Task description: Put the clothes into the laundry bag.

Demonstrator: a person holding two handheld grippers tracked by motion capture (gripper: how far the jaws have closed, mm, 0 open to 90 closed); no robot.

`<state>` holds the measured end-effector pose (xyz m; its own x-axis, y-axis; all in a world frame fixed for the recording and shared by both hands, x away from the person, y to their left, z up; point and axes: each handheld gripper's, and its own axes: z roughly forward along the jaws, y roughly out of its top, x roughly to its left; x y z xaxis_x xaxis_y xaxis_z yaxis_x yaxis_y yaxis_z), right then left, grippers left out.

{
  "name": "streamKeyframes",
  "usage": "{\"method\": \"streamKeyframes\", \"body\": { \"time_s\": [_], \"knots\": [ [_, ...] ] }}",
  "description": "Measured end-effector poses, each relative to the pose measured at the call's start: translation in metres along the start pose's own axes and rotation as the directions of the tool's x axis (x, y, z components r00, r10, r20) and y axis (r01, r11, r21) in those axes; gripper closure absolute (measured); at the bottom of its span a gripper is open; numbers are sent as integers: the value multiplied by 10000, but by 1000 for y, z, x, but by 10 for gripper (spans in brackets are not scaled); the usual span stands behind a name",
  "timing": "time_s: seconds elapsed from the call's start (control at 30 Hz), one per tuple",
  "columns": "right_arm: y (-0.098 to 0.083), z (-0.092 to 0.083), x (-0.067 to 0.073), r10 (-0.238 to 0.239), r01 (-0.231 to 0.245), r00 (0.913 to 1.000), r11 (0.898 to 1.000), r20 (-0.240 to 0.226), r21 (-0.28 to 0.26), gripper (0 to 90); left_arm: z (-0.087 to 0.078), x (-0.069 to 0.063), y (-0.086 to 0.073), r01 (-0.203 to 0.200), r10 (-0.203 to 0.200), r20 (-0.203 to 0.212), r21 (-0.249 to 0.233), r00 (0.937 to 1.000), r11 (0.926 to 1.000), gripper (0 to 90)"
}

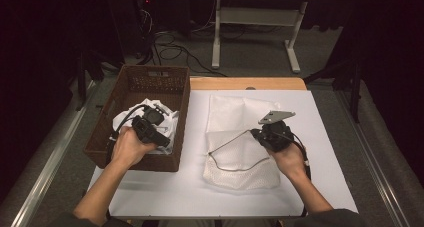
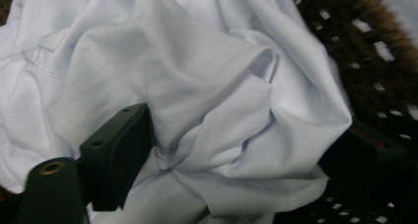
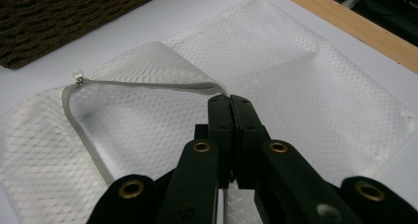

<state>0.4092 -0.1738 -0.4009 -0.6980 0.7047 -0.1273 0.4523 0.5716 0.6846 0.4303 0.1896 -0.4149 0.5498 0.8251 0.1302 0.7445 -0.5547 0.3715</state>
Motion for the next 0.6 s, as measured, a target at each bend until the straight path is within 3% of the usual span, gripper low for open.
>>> {"method": "streamKeyframes", "body": {
  "time_s": [0.07, 0.17, 0.23, 0.33, 0.4, 0.43, 0.5, 0.6],
  "knots": [
    [0, 1, 0, 22, -22, 10000, 10000, 10, 38, 897, 6, 0, 3, -68, 76, -521, 158, 9986, 9999, 290],
    [1, 1, -1, 16, -16, 10000, 10000, 40, 29, 897, 9, 6, 3, 91, -82, -529, 162, 9986, 9998, 510],
    [0, -1, -2, 25, -25, 10000, 10000, 68, 3, 898, 11, 15, 2, 450, -444, -573, 99, 9974, 9989, 626],
    [-1, -1, -2, 21, -20, 9999, 10000, 117, -33, 898, 16, 29, 0, 1038, -1014, -924, 208, 9905, 9944, 673],
    [-1, -1, -3, 11, -11, 9999, 10000, 103, -6, 897, 21, 36, -1, 1500, -1461, -952, 360, 9847, 9880, 636],
    [-1, -1, -3, -1, 2, 10000, 10000, 88, -18, 898, 24, 39, 0, 1838, -1810, -747, 332, 9806, 9824, 574],
    [-1, 0, -3, 8, -8, 10000, 10000, 62, -27, 897, 25, 39, 1, 1677, -1653, -830, 224, 9827, 9856, 442],
    [-1, 2, -4, 69, -69, 10000, 10000, 22, -15, 897, 26, 42, -1, 1724, -1707, -898, 116, 9812, 9850, 331]
  ]
}}
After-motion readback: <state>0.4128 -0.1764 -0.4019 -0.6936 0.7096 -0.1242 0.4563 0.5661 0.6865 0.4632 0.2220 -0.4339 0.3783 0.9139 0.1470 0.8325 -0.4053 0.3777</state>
